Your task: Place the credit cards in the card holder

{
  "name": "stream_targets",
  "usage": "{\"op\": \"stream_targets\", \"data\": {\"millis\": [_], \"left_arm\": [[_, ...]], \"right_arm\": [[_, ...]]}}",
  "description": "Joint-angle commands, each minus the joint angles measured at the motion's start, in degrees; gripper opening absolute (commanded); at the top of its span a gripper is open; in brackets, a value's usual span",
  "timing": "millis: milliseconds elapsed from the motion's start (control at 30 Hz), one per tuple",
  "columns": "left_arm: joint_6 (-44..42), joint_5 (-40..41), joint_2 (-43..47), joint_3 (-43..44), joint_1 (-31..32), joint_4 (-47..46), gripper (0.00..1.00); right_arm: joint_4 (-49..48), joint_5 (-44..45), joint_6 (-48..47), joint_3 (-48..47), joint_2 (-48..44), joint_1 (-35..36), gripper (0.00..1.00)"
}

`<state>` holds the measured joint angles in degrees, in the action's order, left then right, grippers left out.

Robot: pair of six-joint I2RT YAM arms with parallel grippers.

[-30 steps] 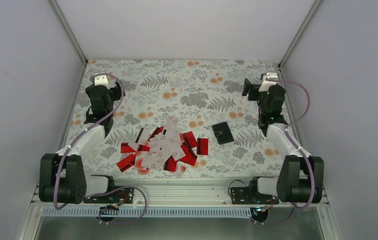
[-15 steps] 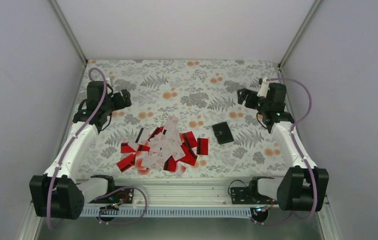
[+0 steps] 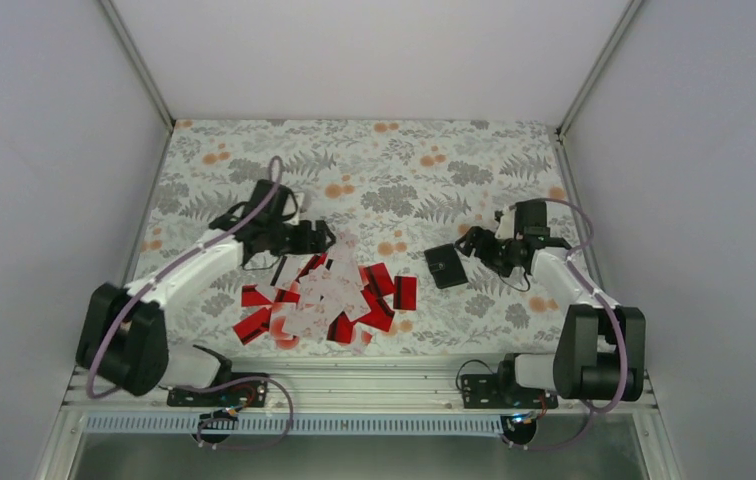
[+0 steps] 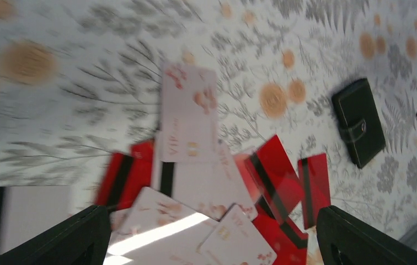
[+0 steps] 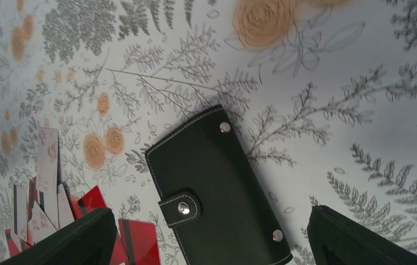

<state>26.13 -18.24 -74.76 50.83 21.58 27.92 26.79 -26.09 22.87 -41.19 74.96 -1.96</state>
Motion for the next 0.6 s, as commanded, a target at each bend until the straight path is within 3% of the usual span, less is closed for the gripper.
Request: {"op": "stream_targets", "data": {"millis": [0,267,567], "left_arm": [[4.7,-3.4,-7.4,5.0,6.4,-3.2,0.93],[8.3,-3.6,-23.4,20.3,16.9,-4.1,0.87],[9.7,-5.4,-37.4,32.4,22.7,-3.5,0.77]], "right_arm": [[2.3,-0.5,0.7,1.1,1.2,-0.2,0.87],[2.7,1.2,1.3,1.2,4.4,-0.2,0.83],[0.4,-1.0,2.4,2.9,6.2,-0.2,0.74]]}}
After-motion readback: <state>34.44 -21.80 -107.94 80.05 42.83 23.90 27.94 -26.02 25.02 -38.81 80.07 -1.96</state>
